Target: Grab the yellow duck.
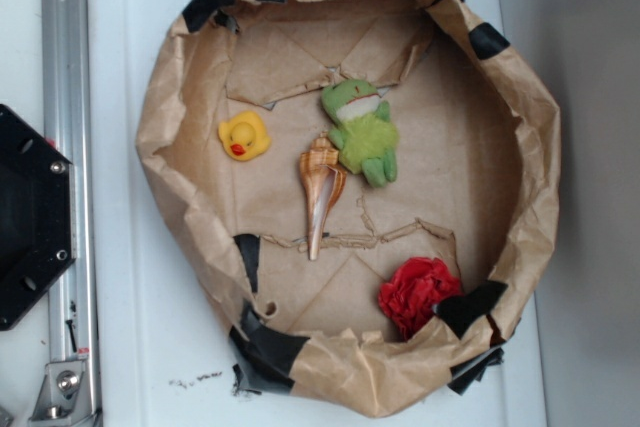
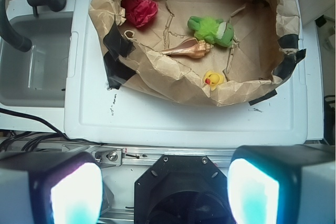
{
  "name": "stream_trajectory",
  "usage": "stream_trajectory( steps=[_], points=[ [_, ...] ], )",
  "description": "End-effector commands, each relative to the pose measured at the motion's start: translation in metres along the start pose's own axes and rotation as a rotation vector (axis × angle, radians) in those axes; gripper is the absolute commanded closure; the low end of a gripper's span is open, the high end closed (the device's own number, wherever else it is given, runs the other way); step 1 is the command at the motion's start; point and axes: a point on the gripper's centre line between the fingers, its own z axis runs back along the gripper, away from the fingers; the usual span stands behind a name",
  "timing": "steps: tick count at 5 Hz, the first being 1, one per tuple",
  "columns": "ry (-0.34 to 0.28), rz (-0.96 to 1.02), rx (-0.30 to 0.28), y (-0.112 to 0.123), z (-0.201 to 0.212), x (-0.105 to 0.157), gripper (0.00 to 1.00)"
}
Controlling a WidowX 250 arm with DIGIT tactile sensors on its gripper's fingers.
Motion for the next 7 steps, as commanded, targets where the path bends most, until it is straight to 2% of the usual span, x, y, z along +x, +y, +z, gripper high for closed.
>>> stream_trajectory(
  steps=[1, 2, 3, 4, 5, 6, 7],
  points=[
    [0.000, 0.000, 0.000, 0.000, 0.000, 0.000, 0.00],
    [0.060, -0.048, -0.015, 0.028, -0.027, 0.033, 0.00],
    [0.056, -0.042, -0.019, 0.057, -0.058, 0.066, 0.00],
    [0.124, -0.068, 0.019, 0.076, -0.103, 0.089, 0.00],
    [0.128, -0.129, 0.049, 0.084, -0.149, 0.094, 0.00],
    [0.135, -0.244, 0.098, 0.075, -0.181, 0.088, 0.00],
    [0.155, -0.294, 0.100, 0.075, -0.191, 0.079, 0.00]
  ],
)
